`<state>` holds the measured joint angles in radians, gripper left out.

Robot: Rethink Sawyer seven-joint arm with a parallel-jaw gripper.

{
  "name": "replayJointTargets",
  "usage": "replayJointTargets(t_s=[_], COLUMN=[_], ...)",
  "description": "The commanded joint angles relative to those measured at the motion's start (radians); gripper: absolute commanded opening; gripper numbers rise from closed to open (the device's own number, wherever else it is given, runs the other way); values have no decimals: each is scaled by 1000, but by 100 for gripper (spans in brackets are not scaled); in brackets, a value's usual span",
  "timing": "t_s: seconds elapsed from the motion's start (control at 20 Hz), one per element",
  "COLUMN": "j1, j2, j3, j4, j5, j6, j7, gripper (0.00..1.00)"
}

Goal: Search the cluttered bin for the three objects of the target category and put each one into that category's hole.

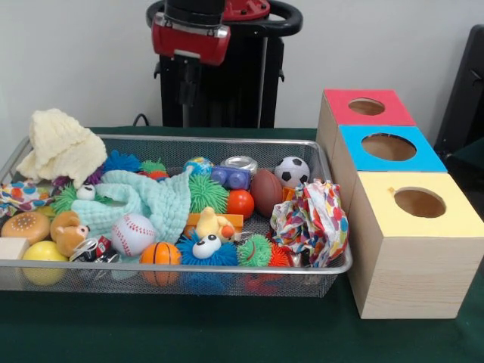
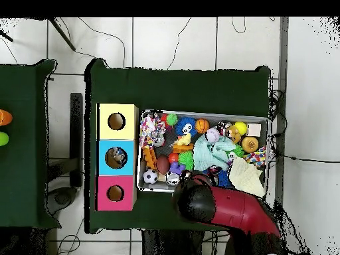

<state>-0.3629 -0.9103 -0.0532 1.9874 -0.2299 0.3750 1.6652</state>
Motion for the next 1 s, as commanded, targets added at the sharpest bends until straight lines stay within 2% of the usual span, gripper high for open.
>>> replayJointTargets(t_s=[0.05,0.45,0.75,1.0], j1=[167,296,305,295], j2=[-6,114,222,283], j3=[-112,-164,-163,-155], j4=[30,-29,-96,-133], j5=[106,208,257,285], j6=[105,62,26,3], j7=[359,433,432,427], gripper=[0,0,0,0])
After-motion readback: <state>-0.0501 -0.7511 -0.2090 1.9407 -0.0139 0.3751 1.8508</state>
